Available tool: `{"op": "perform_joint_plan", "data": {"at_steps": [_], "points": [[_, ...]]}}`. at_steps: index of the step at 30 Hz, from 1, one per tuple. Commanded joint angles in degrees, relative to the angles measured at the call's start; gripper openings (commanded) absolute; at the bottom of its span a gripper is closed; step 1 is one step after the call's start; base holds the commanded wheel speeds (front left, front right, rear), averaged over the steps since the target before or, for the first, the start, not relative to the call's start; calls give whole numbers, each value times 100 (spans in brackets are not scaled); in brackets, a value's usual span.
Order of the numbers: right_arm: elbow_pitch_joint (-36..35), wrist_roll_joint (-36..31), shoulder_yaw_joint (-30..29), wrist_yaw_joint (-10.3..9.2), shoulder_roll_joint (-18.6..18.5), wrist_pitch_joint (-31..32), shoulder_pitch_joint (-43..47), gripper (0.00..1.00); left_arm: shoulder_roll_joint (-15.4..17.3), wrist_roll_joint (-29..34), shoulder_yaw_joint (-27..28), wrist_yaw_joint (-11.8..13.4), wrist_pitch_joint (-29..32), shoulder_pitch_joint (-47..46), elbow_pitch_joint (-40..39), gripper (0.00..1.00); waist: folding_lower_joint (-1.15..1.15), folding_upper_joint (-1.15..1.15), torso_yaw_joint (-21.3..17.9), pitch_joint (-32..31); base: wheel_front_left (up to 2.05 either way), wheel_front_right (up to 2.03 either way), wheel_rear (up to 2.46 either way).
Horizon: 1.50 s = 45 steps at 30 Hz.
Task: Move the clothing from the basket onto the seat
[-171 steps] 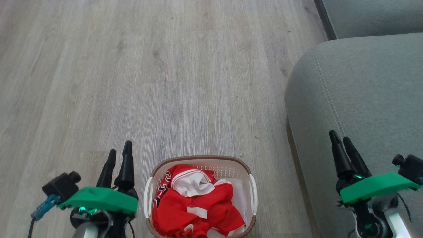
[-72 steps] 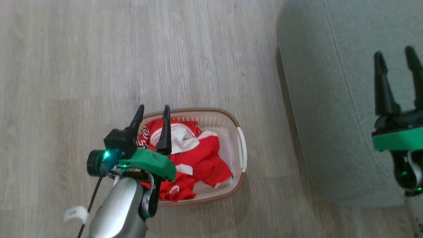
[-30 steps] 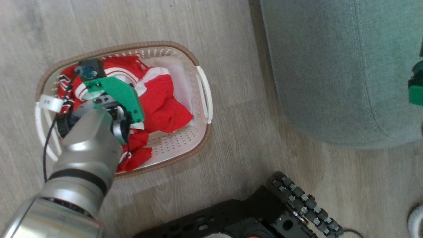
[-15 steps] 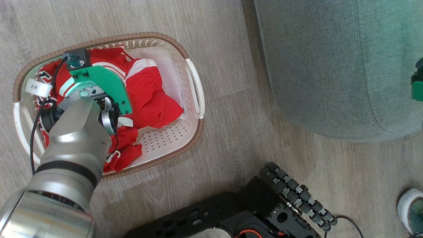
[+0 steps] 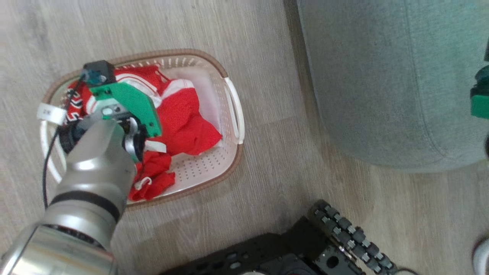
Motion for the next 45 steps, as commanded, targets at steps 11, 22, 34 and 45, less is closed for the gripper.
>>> {"op": "perform_joint_plan", "data": {"at_steps": [11,22,34,45], "points": [[135,-222,213,-1,-78,-35,479,100,-131,-2,-185,-688,-1125,898,-91,0,0,0,475,-1791,0,0,0],[389,-470,350,-1,46,-35,1070,100,-163,89,-353,-988,-1739,1419,-737,0,0,0,943,-3220,0,0,0],[605,-611,504,-1,203,-35,1651,100,146,796,-131,-526,-1758,1800,-3354,0,0,0,1366,-4044,0,0,0],[774,-671,854,-1,306,-35,1932,100,549,1035,-177,-195,-1413,1729,-5265,0,0,0,1431,-4525,0,0,0]]}}
